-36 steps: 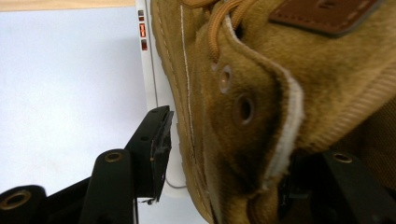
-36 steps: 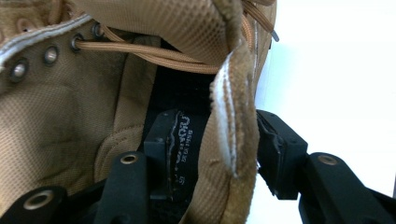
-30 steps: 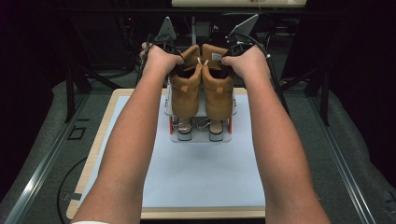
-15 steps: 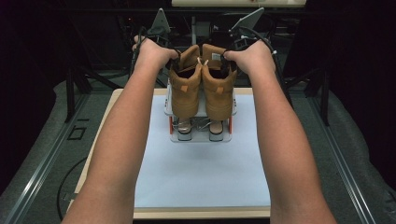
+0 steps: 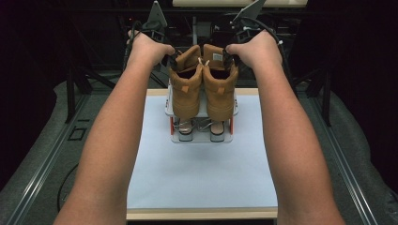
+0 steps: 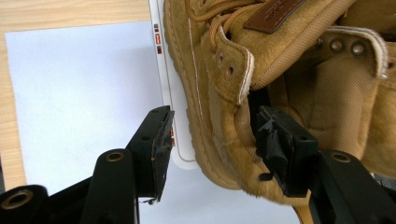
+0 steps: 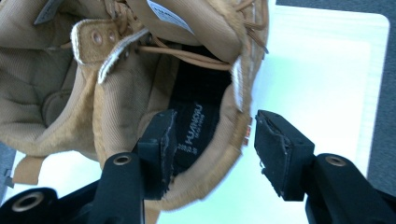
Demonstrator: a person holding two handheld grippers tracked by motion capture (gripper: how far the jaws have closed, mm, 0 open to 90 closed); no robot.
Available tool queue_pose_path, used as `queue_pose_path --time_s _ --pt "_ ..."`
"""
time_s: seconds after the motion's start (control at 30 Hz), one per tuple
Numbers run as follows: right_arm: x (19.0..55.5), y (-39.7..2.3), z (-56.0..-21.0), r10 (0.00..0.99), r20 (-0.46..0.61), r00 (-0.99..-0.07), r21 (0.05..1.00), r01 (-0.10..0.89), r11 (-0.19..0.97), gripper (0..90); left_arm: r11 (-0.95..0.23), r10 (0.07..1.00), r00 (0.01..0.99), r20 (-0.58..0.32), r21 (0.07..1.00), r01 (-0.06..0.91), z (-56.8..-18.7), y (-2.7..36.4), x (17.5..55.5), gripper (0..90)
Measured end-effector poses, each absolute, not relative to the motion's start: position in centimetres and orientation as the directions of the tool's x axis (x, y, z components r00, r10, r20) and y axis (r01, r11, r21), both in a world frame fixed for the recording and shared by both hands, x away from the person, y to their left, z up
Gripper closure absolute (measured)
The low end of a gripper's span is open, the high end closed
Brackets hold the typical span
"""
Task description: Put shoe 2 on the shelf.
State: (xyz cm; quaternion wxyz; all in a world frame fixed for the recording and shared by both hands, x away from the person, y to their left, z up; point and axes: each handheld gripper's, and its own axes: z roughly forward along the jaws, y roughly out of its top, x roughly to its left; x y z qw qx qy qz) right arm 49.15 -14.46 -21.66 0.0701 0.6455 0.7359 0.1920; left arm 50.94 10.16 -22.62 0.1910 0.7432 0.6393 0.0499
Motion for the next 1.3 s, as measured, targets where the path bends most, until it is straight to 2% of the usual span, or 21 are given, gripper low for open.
queue_pose_path --time_s 0.07,0.3,0.63,1.03,1.3 --pt "48.9 -15.0 -21.2 0.979 0.141 -0.149 0.371 0.924 0.088 48.3 -0.119 0.973 0.179 -0.146 0.345 0.931 -22.4 10.4 50.7 47.8" --pt "48.1 -18.3 -20.2 0.985 0.135 -0.11 0.381 0.923 0.051 48.3 -0.104 0.974 0.168 -0.154 0.357 0.928 -21.8 12.9 50.0 47.3" --pt "47.2 -22.7 -21.1 0.988 0.126 -0.086 0.368 0.929 0.034 48.2 -0.111 0.972 0.174 -0.157 0.344 0.932 -22.6 16.0 49.6 46.6" --pt "45.7 -26.6 -24.0 0.988 0.109 -0.105 0.326 0.943 0.065 48.5 -0.164 0.967 0.214 -0.139 0.305 0.938 -25.2 18.8 48.7 47.0" --pt "44.3 -27.1 -26.1 0.976 0.128 -0.179 0.336 0.933 0.127 48.5 -0.245 0.949 0.289 -0.125 0.287 0.926 -27.5 18.7 47.2 47.2"
